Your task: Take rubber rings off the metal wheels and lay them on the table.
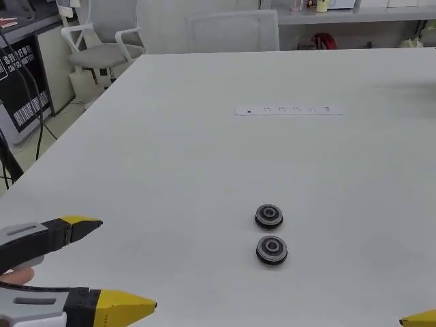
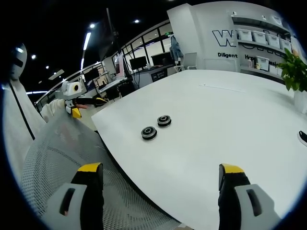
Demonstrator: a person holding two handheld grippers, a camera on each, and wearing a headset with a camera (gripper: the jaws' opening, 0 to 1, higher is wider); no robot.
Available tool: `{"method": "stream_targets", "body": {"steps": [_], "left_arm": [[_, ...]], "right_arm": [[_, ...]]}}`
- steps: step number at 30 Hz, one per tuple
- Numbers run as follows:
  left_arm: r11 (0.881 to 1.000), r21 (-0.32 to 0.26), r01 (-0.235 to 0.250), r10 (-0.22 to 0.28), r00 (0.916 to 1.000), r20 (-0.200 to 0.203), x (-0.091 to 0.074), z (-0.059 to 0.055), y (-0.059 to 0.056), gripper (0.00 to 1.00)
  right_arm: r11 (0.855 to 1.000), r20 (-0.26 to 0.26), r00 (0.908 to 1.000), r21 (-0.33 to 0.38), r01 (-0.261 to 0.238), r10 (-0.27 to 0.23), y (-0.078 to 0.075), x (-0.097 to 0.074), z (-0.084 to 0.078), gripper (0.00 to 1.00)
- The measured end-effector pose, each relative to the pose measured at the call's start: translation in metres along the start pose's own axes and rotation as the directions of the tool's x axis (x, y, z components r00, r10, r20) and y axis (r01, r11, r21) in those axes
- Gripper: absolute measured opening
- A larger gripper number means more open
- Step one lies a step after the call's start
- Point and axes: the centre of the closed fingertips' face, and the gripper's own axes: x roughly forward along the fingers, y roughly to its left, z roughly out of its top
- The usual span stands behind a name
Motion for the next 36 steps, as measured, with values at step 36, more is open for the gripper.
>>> {"method": "stream_targets", "body": {"steps": [36], "left_arm": [[0.976, 0.21, 0.048, -0.073, 0.9912, 0.111, 0.018, 0.091, -0.01, 0.97]], "right_arm": [[0.995, 0.066, 0.9967, -0.092, -0.042, 0.048, -0.019, 0.016, 0.05, 0.86]]}}
